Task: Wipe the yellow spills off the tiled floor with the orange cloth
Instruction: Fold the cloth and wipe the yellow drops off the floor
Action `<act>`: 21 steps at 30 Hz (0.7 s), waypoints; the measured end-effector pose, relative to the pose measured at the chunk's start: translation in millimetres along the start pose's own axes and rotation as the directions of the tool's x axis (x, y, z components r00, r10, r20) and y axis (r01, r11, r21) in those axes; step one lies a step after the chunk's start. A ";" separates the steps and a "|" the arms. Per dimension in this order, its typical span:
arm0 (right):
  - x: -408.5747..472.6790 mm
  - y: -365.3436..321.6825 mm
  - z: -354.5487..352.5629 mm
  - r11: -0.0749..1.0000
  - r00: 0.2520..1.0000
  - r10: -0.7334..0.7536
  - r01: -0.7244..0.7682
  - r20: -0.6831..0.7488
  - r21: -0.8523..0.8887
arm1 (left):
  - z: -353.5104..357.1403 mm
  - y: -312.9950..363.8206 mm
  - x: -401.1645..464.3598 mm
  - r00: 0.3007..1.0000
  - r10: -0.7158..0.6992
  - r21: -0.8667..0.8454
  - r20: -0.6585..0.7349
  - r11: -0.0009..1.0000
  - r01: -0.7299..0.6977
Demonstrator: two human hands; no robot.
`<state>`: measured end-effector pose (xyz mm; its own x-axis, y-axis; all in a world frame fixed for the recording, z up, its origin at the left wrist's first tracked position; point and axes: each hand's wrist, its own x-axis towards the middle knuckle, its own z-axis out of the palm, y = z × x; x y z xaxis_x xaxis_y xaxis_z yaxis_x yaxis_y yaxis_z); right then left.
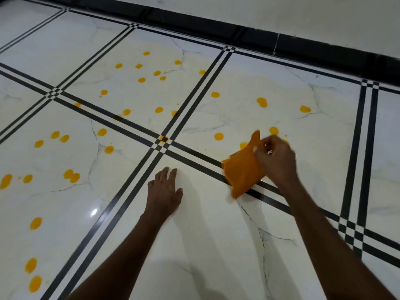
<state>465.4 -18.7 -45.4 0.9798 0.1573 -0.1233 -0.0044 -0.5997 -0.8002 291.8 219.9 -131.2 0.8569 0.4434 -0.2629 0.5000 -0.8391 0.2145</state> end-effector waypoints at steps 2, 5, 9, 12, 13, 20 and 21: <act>5.1 -20.7 -15.8 0.985 0.986 -0.164 0.164 0.013 -0.052 | -1.5 1.5 3.1 1.000 -0.003 0.008 -0.021 1.000 0.003; 4.2 -37.6 -11.3 0.901 0.922 -0.381 0.388 0.073 -0.197 | -5.8 8.2 9.3 0.997 0.010 0.017 -0.076 1.000 -0.008; -19.9 -2.0 47.0 0.842 0.893 -0.314 0.419 0.323 -0.339 | -12.2 25.8 20.7 0.994 0.022 -0.004 -0.105 1.000 -0.022; -34.2 42.1 89.6 0.726 0.848 -0.404 0.526 0.344 -0.443 | -11.1 33.7 26.5 0.994 0.025 -0.015 -0.104 1.000 -0.027; -31.0 55.2 96.7 0.638 0.815 -0.432 0.579 0.386 -0.508 | -9.3 34.1 26.9 0.994 0.026 -0.021 -0.103 0.999 -0.028; -11.2 114.2 68.0 0.585 0.887 -0.300 0.462 0.351 -0.667 | 7.6 24.6 15.7 0.994 0.069 0.003 -0.085 0.998 -0.069; -28.2 116.7 67.0 0.620 0.910 -0.292 0.414 0.293 -0.667 | 8.8 25.4 15.6 0.993 0.080 0.009 -0.086 0.997 -0.080</act>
<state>423.9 -40.5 -174.7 0.8346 0.5485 -0.0504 0.5359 -0.8298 -0.1560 316.8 202.7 -138.1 0.9019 0.4001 -0.1629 0.4289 -0.8745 0.2266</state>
